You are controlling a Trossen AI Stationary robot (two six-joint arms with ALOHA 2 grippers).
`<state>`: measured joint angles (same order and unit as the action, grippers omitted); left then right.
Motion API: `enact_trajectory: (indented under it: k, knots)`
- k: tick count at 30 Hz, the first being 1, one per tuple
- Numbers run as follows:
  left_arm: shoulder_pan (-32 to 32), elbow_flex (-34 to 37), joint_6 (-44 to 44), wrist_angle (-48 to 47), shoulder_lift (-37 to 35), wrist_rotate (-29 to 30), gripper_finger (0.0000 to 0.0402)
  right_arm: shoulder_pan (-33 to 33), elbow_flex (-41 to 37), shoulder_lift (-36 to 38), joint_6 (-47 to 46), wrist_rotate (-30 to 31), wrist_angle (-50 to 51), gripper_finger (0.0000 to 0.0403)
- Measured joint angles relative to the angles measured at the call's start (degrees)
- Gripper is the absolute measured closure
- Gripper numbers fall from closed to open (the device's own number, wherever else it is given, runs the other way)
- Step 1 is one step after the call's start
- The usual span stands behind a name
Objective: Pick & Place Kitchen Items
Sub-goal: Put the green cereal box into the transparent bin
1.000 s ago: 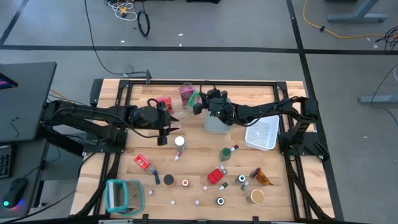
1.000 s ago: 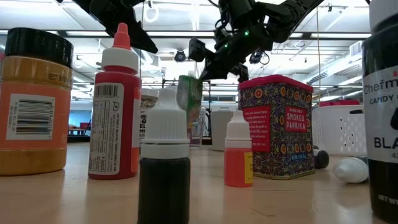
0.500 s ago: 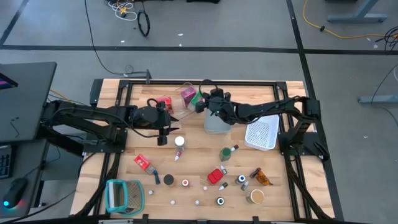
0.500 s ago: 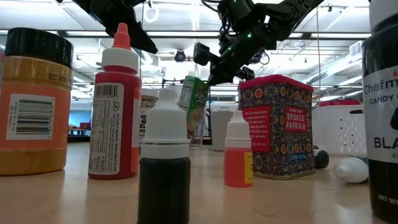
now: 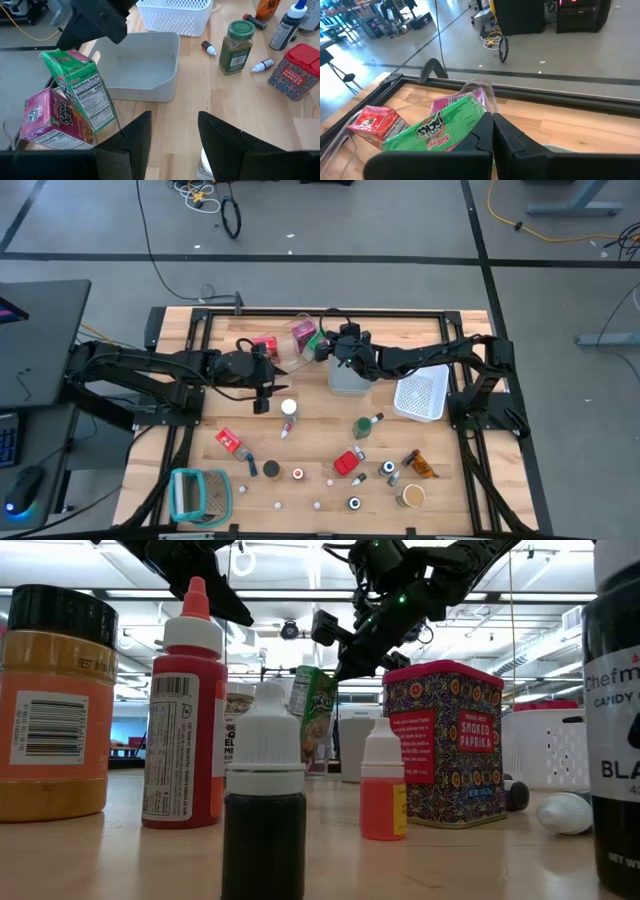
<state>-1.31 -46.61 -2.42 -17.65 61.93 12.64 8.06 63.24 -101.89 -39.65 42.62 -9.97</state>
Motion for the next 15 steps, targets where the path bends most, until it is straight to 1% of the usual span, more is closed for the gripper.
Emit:
enact_trajectory:
  k: [8, 15]
  knots:
    - [0.0, 0.0, 0.0, 0.7, 0.0, 0.0, 0.0232, 0.2, 0.0, -4.7, 0.5, -0.1, -3.6, 0.04]
    - [0.0, 0.0, -1.4, 0.8, 0.0, 0.0, 0.0232, 0.4, -0.1, -5.8, -0.1, -0.1, -4.2, 0.0399]
